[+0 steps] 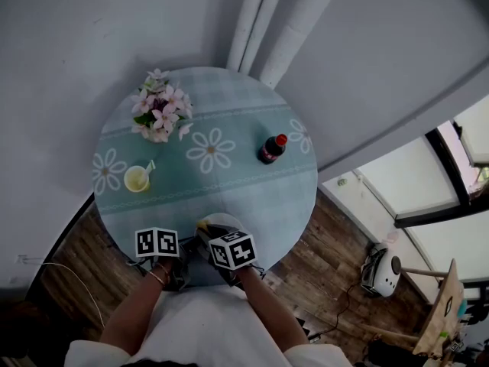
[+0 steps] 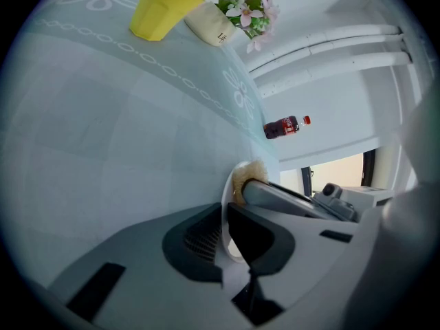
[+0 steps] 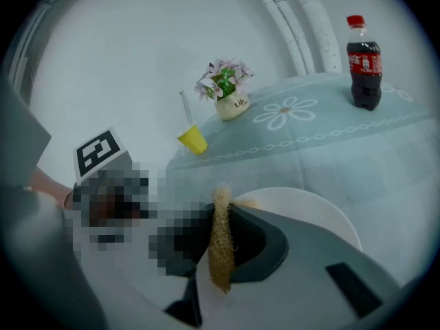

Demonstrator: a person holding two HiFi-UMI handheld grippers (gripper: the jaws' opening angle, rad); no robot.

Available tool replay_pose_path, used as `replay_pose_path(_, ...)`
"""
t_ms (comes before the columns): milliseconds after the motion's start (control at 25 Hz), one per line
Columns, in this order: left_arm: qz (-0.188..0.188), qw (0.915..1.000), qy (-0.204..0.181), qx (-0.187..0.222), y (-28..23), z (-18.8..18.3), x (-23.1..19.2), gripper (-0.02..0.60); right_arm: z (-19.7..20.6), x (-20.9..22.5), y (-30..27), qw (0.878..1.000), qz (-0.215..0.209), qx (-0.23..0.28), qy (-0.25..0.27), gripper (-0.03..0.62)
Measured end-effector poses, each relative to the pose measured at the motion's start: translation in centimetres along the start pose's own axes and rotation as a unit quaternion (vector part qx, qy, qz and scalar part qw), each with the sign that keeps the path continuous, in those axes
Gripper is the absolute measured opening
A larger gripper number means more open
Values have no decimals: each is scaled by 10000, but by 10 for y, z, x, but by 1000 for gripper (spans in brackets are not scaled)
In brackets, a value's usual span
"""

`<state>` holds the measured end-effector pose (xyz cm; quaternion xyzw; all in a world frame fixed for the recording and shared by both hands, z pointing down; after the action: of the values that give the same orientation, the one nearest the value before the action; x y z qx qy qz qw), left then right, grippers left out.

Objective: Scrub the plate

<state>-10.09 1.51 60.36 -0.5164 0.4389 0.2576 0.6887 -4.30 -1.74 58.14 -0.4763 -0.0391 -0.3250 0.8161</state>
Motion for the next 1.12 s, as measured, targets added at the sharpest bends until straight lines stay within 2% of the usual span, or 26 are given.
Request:
replay_pose_path(240, 123, 9999, 58, 60, 1, 0, -2, 34, 13, 1, 6, 9957, -467, -158, -788, 64)
replay_pose_path(360, 147, 9999, 38, 42, 1, 0, -1, 34, 17, -2, 12, 9937, -667, -293, -853, 64)
replay_pose_path(480, 93, 9999, 0, 41, 1, 0, -1, 34, 20, -3, 15, 9932, -691, -413, -846, 64)
replay_pose_path(920, 62, 9999, 94, 91, 1, 0, -1, 34, 46, -13, 24, 9954, -567, -606, -477, 64)
replay_pose_path(1120, 44, 9999, 126, 76, 1, 1, -1, 34, 48, -21, 26, 9974, -361, -563, 250, 64)
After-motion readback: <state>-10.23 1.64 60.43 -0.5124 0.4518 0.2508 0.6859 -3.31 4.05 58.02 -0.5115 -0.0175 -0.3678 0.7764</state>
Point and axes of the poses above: the fingertips, and each gripper's own axes: y backward along the fingers, x to its right, z out of its underside, the point moved 4 cm from there along y, backward along the fingers, and after that the axes turned 11 degrees about z, right-handed, at the moved point
